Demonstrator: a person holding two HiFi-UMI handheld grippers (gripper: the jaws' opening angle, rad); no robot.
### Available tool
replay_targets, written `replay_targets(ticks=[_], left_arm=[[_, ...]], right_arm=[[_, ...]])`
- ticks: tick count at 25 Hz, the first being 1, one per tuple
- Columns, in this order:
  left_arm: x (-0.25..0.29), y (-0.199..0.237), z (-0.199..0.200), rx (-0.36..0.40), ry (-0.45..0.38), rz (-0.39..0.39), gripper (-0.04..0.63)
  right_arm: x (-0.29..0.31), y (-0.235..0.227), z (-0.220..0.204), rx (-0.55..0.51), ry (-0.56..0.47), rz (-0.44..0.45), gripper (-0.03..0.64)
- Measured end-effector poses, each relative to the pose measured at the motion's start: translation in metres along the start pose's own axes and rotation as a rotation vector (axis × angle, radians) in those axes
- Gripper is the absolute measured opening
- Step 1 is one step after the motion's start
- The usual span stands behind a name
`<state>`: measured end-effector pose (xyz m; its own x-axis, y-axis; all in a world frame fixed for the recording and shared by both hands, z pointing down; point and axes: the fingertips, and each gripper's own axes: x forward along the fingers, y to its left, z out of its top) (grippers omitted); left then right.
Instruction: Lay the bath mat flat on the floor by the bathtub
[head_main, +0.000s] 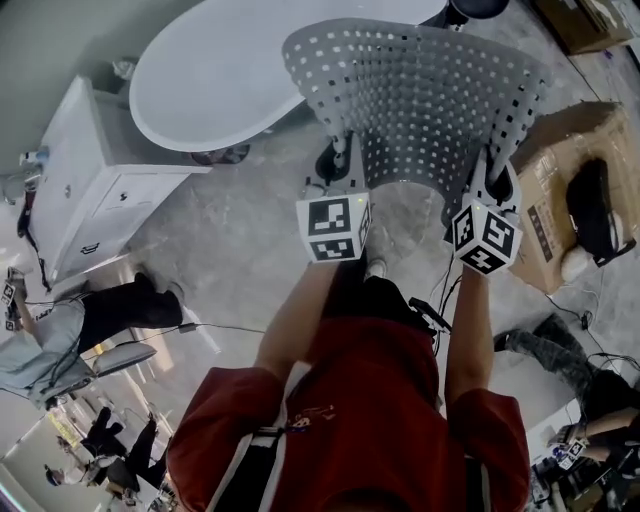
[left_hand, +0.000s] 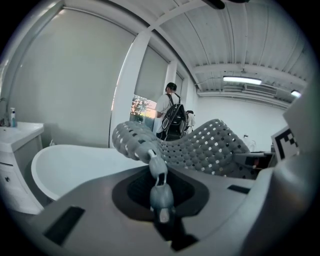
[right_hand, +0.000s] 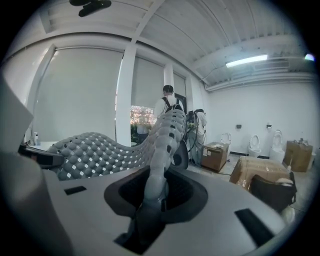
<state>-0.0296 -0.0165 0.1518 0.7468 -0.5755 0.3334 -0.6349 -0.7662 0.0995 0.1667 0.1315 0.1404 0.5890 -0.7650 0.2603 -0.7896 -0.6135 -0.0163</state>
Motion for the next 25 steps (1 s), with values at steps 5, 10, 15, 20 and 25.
replay_targets(ticks=[5, 10, 15, 20, 25], left_arm=[[0.009, 0.017, -0.029, -0.018, 0.066, -0.006, 0.049], [0.026, 0.039, -0.06, -0.036, 0.127, -0.022, 0.049], [0.036, 0.035, -0.106, -0.035, 0.179, -0.041, 0.049], [0.053, 0.027, -0.143, -0.045, 0.21, -0.05, 0.049], [0.069, 0.042, -0.182, -0.066, 0.248, -0.054, 0.049]], right_arm=[[0.012, 0.014, -0.029, -0.01, 0.076, -0.005, 0.087], [0.031, 0.032, -0.061, -0.021, 0.141, -0.014, 0.087], [0.038, 0.023, -0.113, -0.026, 0.205, -0.023, 0.091], [0.051, 0.01, -0.149, -0.046, 0.234, -0.015, 0.091], [0.073, 0.022, -0.183, -0.094, 0.272, 0.008, 0.092]])
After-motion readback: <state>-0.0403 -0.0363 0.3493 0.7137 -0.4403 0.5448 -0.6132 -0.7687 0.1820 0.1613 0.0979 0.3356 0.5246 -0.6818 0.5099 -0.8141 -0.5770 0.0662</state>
